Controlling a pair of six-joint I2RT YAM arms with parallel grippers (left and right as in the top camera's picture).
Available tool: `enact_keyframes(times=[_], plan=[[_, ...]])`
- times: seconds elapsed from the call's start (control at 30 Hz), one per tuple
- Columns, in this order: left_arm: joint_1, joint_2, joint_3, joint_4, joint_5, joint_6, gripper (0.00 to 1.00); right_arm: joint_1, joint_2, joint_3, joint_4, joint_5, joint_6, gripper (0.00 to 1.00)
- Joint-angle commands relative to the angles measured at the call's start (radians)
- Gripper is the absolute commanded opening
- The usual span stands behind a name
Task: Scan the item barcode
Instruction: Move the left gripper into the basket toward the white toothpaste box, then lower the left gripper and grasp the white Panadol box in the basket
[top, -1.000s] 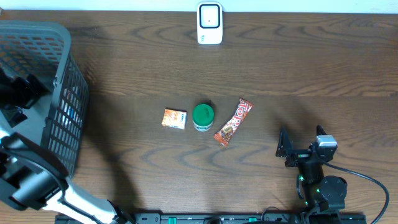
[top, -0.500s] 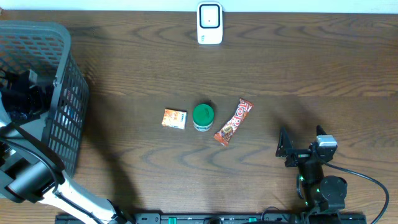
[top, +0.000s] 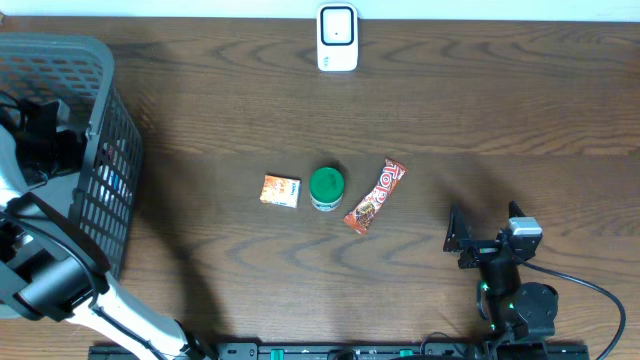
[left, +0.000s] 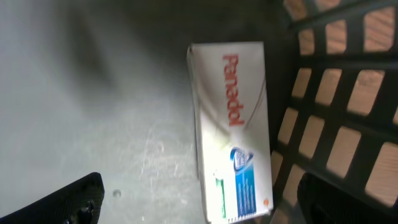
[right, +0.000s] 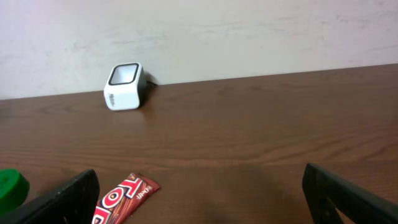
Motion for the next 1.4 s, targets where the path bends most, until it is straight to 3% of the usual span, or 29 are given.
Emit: enact_keyframes(times=[0.0, 0.63, 1.23, 1.37], plan=[[-0.016, 0.006, -0.008, 0.012, -0.009, 0.014, 0.98, 0.01, -0.005, -0.004, -0.002, 0.01, -0.014, 0.99], [-0.069, 0.165, -0.008, 0.074, -0.006, 0.013, 0.98, 0.01, -0.005, -0.004, -0.002, 0.009, -0.014, 0.99], [-0.021, 0.17, -0.008, 0.053, -0.011, -0.047, 0.99, 0.01, -0.005, -0.004, -0.002, 0.009, -0.014, 0.99], [0.012, 0.17, -0.01, 0.051, -0.054, -0.103, 0.84, 0.01, -0.005, -0.004, -0.002, 0.009, -0.014, 0.99]])
